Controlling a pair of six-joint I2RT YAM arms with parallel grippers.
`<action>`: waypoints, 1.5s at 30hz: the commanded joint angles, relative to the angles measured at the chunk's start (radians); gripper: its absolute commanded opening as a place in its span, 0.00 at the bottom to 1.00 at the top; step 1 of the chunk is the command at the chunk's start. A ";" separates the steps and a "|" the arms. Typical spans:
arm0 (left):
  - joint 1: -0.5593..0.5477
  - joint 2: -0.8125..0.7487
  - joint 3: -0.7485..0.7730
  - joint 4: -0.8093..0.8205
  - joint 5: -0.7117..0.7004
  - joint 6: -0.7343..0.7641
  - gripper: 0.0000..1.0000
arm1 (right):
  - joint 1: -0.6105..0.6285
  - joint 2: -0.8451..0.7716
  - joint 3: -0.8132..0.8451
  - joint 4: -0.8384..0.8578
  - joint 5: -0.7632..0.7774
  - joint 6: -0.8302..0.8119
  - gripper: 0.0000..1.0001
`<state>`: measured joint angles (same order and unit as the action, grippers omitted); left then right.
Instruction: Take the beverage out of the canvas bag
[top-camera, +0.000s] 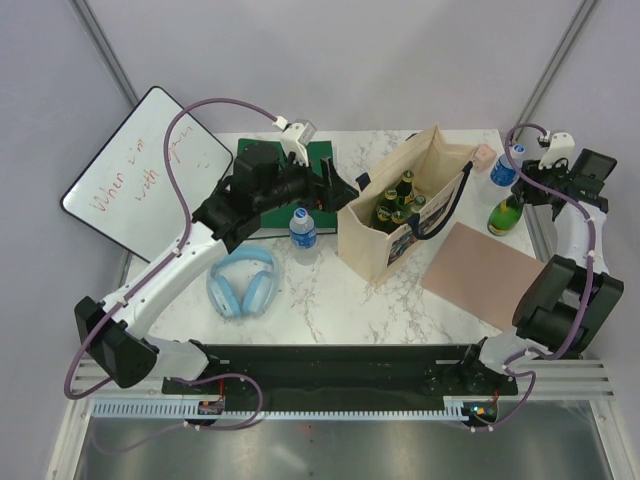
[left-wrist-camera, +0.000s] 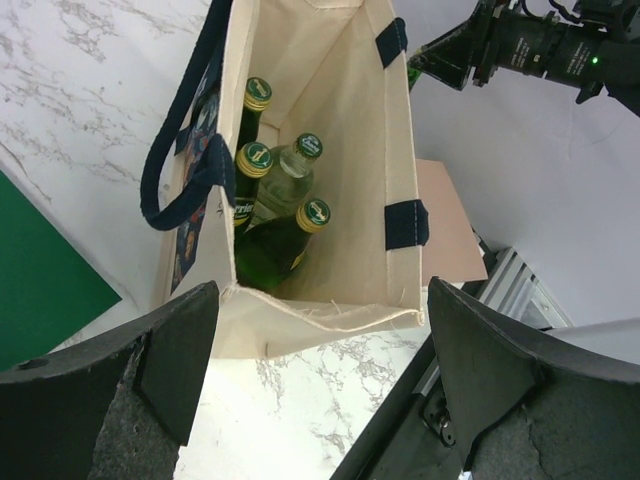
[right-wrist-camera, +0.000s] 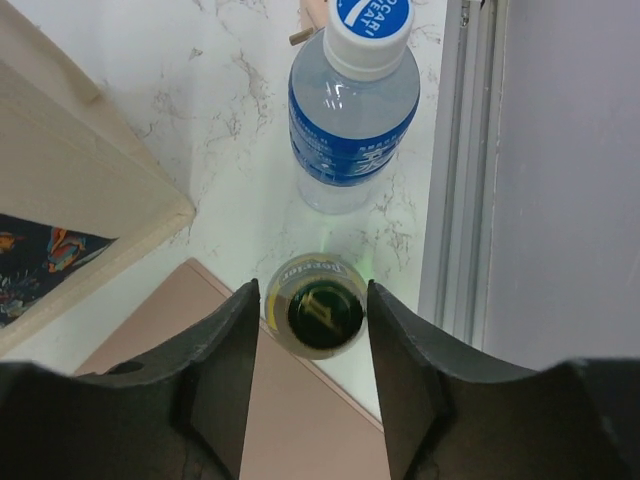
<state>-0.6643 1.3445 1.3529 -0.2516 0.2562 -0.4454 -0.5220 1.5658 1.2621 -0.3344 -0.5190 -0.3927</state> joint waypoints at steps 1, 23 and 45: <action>-0.008 0.018 0.077 0.031 0.043 0.010 0.91 | -0.003 -0.084 0.003 -0.015 -0.024 -0.044 0.59; -0.155 0.251 0.446 -0.254 -0.072 0.123 0.84 | 0.011 -0.113 0.401 -0.327 -0.176 0.041 0.91; -0.235 0.791 1.015 -0.653 -0.360 0.126 0.54 | 0.181 -0.121 0.365 -0.382 -0.207 0.071 0.91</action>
<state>-0.8928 2.1006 2.2913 -0.8803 -0.0338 -0.3275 -0.3683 1.4456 1.6215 -0.7235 -0.7082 -0.3351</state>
